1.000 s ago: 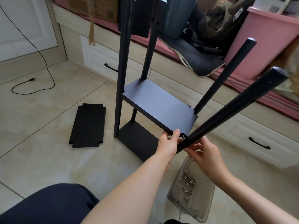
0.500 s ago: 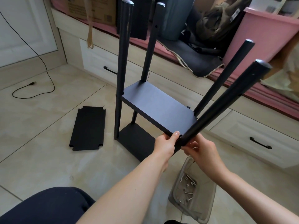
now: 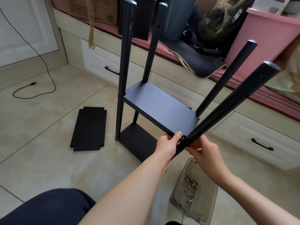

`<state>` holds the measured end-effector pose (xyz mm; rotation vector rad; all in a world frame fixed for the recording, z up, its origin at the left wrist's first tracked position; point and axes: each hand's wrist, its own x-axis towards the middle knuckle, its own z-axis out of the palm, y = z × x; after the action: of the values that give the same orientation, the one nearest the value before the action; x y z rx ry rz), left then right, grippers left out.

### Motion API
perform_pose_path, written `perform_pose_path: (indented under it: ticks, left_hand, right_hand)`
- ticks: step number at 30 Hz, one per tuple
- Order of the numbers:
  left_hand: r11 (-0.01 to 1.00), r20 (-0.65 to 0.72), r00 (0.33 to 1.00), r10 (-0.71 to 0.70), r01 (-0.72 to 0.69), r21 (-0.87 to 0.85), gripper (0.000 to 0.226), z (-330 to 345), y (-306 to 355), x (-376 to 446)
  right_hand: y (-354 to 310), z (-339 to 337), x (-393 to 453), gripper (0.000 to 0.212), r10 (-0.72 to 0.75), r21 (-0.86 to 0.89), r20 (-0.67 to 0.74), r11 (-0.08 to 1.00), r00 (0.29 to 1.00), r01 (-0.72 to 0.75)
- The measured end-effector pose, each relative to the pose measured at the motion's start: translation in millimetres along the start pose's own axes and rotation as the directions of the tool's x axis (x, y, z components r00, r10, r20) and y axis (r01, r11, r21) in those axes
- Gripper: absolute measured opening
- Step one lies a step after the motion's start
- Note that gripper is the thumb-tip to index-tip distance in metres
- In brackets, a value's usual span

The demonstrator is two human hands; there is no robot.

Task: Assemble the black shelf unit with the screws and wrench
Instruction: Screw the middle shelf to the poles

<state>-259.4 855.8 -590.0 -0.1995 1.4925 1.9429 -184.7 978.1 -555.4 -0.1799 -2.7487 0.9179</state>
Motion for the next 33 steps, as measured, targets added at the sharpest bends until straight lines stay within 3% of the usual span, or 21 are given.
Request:
perform_pose_path:
  ticks: [9, 14, 18, 27, 33]
  left_hand:
    - [0.998, 0.014, 1.0, -0.019, 0.018, 0.053, 0.028, -2.3, 3.6, -1.8]
    - [0.996, -0.009, 1.0, -0.029, 0.029, 0.083, 0.023, -1.9, 3.5, -3.5]
    - [0.997, -0.015, 0.999, -0.038, 0.039, 0.061, 0.028, -2.6, 5.8, -5.0]
    - [0.999, -0.012, 0.999, -0.041, 0.041, -0.016, 0.02, 0.2, 9.8, -3.9]
    - [0.998, 0.009, 0.999, -0.03, 0.031, -0.062, 0.02, 1.0, 8.5, -3.6]
  right_hand:
    - [0.4, -2.7, 0.7, 0.037, -0.032, -0.199, -0.026, 0.98, 0.999, 0.026]
    - [-4.7, -0.6, 3.8, 0.03, -0.024, -0.202, -0.006, 0.979, 1.0, 0.022]
    - [-4.3, -2.5, 2.5, 0.045, -0.032, -0.227, -0.014, 0.973, 0.999, 0.028]
    - [-1.0, -2.5, 9.5, 0.048, -0.031, -0.169, -0.011, 0.985, 0.999, 0.028]
    - [-1.3, -3.8, 9.2, 0.032, -0.038, -0.153, 0.007, 0.987, 0.999, 0.039]
